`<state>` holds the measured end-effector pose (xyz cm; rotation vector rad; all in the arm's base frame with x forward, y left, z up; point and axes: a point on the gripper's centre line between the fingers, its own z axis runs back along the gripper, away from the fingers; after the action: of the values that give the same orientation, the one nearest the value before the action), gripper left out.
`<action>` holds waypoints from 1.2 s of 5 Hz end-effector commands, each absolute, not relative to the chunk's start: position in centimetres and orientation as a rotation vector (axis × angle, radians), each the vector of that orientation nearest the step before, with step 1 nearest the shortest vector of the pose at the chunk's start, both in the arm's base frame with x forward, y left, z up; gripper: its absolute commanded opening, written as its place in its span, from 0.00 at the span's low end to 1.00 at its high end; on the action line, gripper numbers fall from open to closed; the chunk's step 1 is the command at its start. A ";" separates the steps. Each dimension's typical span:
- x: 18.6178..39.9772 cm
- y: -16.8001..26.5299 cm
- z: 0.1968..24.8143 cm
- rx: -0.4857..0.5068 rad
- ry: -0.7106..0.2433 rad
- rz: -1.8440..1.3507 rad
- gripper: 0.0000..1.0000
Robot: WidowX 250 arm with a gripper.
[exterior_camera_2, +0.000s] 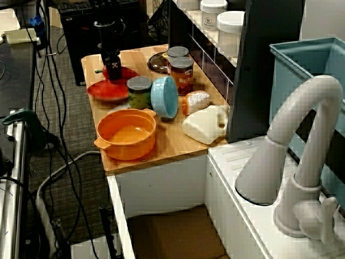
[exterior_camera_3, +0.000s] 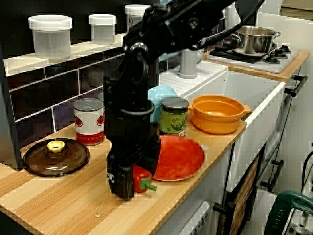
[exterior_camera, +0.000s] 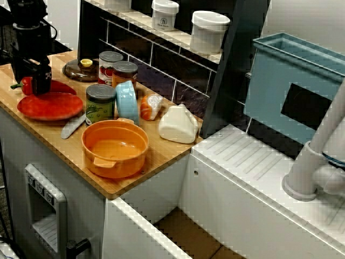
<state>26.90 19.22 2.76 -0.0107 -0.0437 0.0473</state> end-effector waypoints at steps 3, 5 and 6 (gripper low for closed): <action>27.9 21.4 4.2 -0.011 -0.044 0.140 0.00; 28.0 21.8 5.6 -0.035 -0.044 0.153 0.00; 28.1 21.8 6.5 -0.056 -0.045 0.152 0.00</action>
<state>27.68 20.16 4.63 -0.0957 0.0141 0.1549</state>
